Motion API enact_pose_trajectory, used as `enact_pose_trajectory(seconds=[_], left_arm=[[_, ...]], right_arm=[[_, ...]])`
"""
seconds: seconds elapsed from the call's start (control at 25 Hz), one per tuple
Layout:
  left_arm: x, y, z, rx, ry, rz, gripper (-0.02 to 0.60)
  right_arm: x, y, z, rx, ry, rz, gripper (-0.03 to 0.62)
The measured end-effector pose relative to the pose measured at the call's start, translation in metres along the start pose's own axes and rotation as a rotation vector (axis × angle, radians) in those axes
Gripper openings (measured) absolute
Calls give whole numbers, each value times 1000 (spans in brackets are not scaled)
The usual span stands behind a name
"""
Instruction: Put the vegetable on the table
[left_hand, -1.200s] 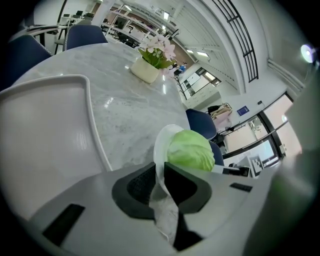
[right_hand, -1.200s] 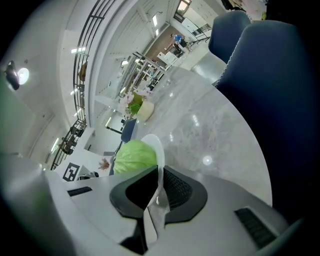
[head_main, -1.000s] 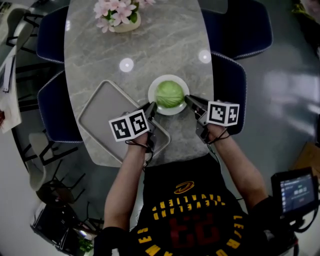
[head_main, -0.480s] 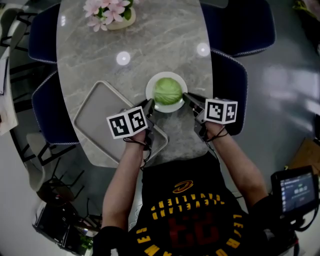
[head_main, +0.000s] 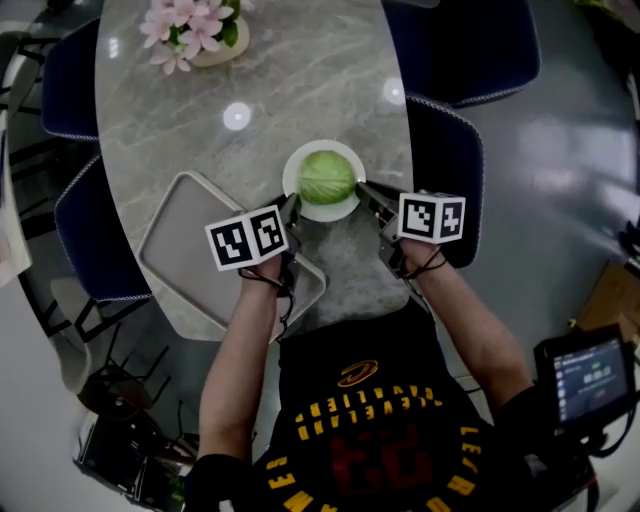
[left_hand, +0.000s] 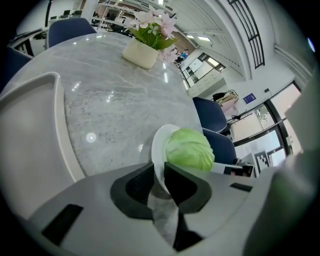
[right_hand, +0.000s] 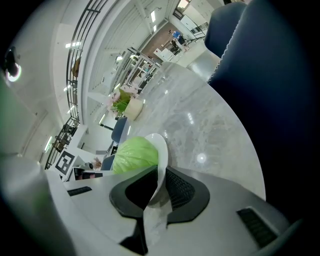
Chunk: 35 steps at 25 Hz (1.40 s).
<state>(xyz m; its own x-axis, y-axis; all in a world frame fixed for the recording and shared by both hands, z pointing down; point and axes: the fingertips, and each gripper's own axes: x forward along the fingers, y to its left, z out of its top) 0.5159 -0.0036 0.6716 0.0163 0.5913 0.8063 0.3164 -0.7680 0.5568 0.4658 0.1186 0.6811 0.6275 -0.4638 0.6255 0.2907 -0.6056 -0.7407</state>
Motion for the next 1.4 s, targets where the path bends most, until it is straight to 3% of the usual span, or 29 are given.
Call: enact_pose_trajectory(seconds=[0.2, 0.52, 0.6, 0.76, 1.0, 1.12, 1.28, 1.4], left_arm=[[5, 1, 0, 18, 32, 23, 52], [8, 5, -7, 41, 73, 97, 60], [8, 5, -8, 39, 74, 103, 60], [4, 8, -9, 58, 72, 133, 60], [-4, 16, -4, 70, 38, 159, 60], [-12, 13, 1, 73, -15, 157, 60], [-34, -8, 18, 70, -196, 81, 60], [-55, -28, 25, 116, -300, 30, 60]], right_arm=[[1, -5, -2, 13, -6, -11, 38], [1, -6, -5, -57, 10, -64, 40], [1, -5, -5, -72, 9, -81, 40], [-6, -4, -3, -147, 1, -140, 106], [-18, -5, 10, -170, -41, -151, 107], [-23, 2, 15, -186, -78, -145, 108], [-31, 19, 21, -213, -135, -121, 107], [-37, 36, 24, -244, -171, -88, 107]])
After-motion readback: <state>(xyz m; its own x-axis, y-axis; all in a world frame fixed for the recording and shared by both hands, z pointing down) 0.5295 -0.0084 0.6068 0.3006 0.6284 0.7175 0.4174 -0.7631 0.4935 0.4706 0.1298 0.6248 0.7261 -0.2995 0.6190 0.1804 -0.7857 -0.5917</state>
